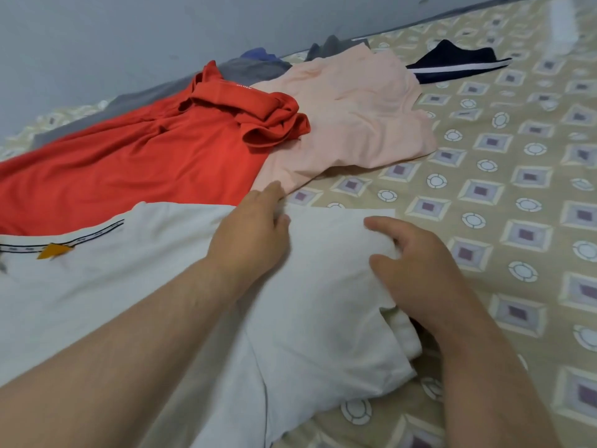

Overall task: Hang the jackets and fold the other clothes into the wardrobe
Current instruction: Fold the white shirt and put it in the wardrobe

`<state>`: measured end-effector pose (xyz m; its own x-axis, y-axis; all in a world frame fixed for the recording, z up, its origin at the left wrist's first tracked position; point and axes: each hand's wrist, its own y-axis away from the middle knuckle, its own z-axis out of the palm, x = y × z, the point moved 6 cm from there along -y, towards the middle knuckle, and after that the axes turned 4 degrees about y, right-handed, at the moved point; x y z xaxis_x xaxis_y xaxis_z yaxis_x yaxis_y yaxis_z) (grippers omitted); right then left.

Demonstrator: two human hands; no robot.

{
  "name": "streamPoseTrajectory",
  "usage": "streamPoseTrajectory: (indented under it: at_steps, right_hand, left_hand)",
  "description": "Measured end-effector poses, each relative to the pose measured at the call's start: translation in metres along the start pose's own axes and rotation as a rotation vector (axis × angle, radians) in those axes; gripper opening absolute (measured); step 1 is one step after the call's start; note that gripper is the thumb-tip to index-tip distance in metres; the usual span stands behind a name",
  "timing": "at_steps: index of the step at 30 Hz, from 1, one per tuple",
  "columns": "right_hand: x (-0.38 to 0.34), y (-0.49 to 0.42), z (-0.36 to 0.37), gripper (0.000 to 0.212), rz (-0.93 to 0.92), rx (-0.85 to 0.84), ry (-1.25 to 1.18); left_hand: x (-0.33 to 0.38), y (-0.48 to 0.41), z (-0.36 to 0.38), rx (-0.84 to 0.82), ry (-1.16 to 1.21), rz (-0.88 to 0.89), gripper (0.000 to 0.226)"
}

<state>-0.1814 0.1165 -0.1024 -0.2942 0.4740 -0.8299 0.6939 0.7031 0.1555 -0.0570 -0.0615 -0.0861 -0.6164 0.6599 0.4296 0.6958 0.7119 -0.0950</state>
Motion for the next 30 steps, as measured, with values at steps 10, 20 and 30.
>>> streamPoseTrajectory:
  at_steps: [10, 20, 30]
  right_hand:
    - [-0.002, 0.005, -0.013, 0.069, 0.113, -0.029, 0.035]
    - [0.013, 0.008, -0.003, 0.049, 0.163, -0.339, 0.067]
    - [0.019, 0.054, 0.002, 0.090, 0.093, -0.007, -0.298]
  left_hand:
    - [0.014, -0.011, 0.013, -0.002, 0.117, 0.006, 0.030]
    - [0.030, 0.144, 0.036, -0.251, -0.180, 0.271, 0.096]
    - [0.016, 0.138, 0.034, -0.154, 0.224, 0.212, 0.095]
